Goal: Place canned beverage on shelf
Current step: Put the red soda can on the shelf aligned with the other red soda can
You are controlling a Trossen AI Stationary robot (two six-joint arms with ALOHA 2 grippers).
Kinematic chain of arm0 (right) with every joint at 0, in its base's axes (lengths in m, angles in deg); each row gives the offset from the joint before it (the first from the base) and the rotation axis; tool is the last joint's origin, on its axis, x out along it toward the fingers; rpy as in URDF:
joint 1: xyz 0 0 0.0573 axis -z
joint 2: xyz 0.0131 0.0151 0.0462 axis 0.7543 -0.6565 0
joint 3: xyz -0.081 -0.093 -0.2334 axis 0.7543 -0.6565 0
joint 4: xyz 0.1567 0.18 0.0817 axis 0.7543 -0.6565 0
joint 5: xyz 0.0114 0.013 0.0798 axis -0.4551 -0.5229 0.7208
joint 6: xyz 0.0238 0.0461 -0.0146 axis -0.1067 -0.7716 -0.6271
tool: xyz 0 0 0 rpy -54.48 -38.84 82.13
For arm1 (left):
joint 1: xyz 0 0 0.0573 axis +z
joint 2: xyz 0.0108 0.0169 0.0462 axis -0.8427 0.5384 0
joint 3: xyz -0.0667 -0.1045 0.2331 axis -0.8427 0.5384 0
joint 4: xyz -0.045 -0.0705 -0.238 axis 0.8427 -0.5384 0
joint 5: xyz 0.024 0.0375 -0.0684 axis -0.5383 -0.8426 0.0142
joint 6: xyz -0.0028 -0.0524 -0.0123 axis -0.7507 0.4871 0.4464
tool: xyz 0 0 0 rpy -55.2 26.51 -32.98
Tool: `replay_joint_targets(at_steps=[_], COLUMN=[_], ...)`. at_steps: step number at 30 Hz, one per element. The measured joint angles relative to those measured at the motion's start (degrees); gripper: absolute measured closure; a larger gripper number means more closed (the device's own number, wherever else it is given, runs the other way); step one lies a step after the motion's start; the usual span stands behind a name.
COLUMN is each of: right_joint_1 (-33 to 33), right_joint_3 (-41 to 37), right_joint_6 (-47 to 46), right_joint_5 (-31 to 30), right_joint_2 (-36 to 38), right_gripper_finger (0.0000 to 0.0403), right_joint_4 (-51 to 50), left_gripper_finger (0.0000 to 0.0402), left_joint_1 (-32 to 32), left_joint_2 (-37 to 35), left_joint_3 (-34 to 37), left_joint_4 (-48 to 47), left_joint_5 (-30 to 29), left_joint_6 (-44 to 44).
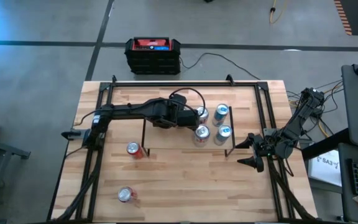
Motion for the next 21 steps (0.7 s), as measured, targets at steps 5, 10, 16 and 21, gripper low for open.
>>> replay_joint_targets(at_steps=[5,10,16,21], right_joint_1=[0.01,0.02,0.01,0.01], right_joint_3=[0.00,0.00,0.00,0.00], right_joint_6=[0.01,0.00,0.00,0.01], right_joint_5=[0.00,0.00,0.00,0.00], right_joint_2=[0.00,0.00,-0.01,-0.02], right_gripper_finger=[0.0019,0.0019,0.0019,0.0019], right_joint_4=[0.00,0.00,0.00,0.00], left_gripper_finger=[0.0027,0.0027,0.0027,0.0027], left_joint_1=[-0.11,-0.38,-0.84,-0.99], left_joint_2=[-0.04,-0.55,-1.38,-1.66], left_joint_3=[-1.28,-2.17,-2.23,-2.23], left_joint_4=[-2.02,-3.79,-4.30,-4.32], left_joint_5=[1.98,4.72,10.22,18.10], left_joint_6=[1.31,1.76,3.35,4.17])
